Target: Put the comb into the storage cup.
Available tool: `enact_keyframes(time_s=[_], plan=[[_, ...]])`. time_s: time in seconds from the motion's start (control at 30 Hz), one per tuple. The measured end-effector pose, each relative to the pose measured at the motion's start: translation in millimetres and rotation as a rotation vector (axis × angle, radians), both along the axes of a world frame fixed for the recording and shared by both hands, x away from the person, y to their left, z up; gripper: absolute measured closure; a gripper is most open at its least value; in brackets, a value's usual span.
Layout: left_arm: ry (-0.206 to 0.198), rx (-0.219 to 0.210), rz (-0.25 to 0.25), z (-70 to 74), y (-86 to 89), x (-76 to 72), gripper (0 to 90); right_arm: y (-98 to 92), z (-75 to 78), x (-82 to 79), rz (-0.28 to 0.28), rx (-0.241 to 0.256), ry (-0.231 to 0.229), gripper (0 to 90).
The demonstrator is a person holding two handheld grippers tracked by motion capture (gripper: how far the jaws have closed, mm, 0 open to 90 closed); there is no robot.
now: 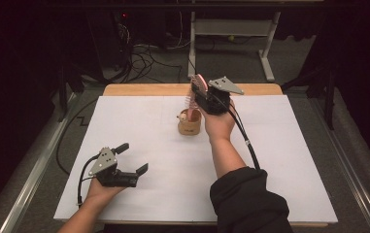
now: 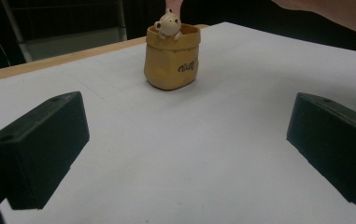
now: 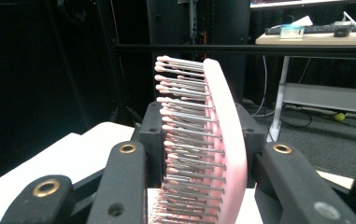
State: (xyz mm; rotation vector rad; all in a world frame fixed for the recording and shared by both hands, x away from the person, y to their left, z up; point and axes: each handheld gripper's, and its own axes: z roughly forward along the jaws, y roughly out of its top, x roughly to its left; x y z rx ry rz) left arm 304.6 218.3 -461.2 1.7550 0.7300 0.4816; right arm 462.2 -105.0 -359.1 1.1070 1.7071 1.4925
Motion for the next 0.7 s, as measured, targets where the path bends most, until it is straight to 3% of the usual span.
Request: enact_keyframes(time_s=[0.4, 0.7], plan=[[0.008, -0.006, 0.003, -0.3, 0.1, 1.1, 0.0, -2.7, -3.5, -1.1, -0.002, 0.016, 0.015, 65.6], [0.003, 0.006, -0.003, -0.6, -0.7, 0.8, 0.0, -5.6, -3.2, -2.2, 0.014, -0.002, 0.022, 64.4]])
